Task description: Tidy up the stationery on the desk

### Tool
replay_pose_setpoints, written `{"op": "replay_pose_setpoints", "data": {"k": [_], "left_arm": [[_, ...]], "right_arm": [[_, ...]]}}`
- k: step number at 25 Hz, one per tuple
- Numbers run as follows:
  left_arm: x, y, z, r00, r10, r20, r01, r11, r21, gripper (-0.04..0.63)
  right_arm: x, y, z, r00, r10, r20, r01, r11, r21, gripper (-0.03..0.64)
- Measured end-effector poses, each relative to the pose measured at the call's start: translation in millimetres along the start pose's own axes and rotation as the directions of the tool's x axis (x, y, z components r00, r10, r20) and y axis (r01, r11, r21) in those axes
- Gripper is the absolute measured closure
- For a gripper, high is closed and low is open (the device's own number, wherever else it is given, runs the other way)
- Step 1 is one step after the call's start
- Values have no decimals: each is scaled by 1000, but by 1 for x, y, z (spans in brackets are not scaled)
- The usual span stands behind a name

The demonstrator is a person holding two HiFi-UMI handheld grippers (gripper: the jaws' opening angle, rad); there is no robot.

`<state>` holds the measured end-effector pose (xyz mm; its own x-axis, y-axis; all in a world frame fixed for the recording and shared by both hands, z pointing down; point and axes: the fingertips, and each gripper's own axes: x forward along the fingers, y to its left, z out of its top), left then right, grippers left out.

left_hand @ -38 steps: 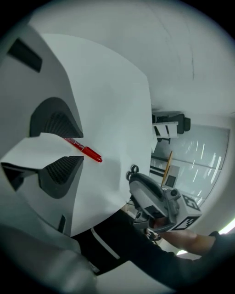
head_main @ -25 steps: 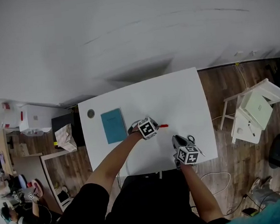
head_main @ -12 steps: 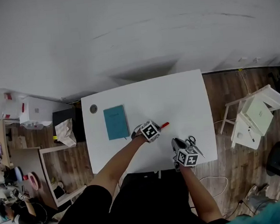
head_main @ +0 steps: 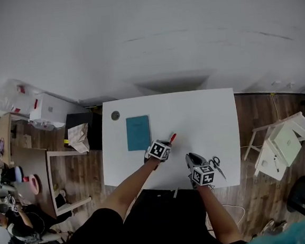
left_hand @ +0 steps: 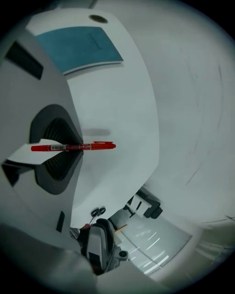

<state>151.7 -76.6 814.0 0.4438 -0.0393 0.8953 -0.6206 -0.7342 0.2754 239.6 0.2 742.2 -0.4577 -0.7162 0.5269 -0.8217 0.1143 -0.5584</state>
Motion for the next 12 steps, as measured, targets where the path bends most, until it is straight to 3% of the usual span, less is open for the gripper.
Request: {"op": "replay_pose_setpoints", "data": {"k": [3, 5, 9, 12], "left_arm": [[-10, 26, -4, 996, 78, 43, -74, 993, -91, 545], [-18, 41, 0, 990, 99, 101, -81, 982, -170, 545], [-31, 67, -6, 981, 154, 122, -106, 939, -327, 545], [-35, 93, -1, 970, 203, 134, -144, 923, -356, 545]], "right_arm": [[23, 13, 7, 1000, 23, -19, -23, 1000, -7, 545], [40, 23, 14, 999, 31, -29, -31, 999, -12, 545], [56, 34, 20, 998, -26, -51, 23, 997, -70, 545], [72, 34, 22, 994, -71, -86, 59, 990, -131, 545]]}}
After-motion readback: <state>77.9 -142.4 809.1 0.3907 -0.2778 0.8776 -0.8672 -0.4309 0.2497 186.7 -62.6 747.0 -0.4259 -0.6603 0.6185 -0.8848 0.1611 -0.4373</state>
